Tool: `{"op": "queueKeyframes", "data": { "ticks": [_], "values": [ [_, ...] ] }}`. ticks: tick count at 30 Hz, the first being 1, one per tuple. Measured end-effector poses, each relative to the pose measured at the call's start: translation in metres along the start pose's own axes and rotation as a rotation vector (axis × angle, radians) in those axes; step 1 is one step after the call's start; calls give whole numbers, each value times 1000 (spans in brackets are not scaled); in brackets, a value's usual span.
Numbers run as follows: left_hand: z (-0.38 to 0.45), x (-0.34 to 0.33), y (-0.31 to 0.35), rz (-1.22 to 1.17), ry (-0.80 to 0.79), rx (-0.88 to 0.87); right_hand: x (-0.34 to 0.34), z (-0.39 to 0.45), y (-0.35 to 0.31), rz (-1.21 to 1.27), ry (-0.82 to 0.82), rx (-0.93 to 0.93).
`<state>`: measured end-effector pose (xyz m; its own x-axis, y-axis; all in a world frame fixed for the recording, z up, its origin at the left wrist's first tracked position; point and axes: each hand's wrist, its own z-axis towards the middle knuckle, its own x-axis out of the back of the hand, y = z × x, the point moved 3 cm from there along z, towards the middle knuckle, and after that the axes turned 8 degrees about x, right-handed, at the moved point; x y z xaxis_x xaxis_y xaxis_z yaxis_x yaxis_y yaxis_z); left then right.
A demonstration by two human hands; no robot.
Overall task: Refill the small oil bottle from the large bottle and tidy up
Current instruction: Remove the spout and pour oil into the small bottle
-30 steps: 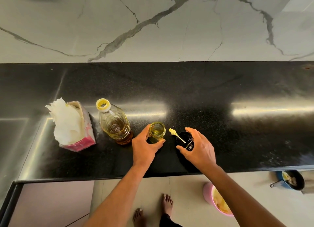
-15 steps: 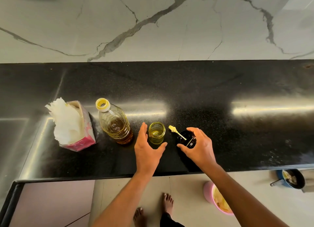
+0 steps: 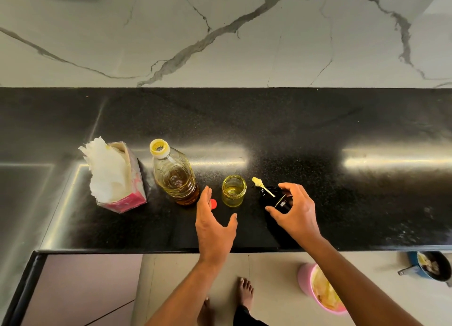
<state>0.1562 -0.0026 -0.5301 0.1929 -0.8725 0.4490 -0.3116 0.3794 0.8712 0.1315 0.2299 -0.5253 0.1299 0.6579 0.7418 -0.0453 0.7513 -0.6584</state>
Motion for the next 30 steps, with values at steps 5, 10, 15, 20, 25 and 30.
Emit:
{"op": "queueKeyframes", "data": {
  "ticks": [5, 10, 15, 20, 25, 30],
  "values": [
    [-2, 6, -10, -15, 29, -12, -1, 2, -3, -19, -3, 1],
    [-23, 5, -3, 41, 100, -198, 1, 1, -1, -24, -23, -8],
    [-47, -34, 3, 169, -173, -450, 14, -9, 10, 28, -16, -111],
    [-28, -84, 24, 347, -194, -481, 18, -15, 12, 89, -5, -143],
    [-11, -99, 38, 392, -125, -384, 17, -12, 13, 129, -3, -130],
    [-2, -102, 45, 338, -84, -322, 19, -10, 18, 119, -4, -126]
  ]
}}
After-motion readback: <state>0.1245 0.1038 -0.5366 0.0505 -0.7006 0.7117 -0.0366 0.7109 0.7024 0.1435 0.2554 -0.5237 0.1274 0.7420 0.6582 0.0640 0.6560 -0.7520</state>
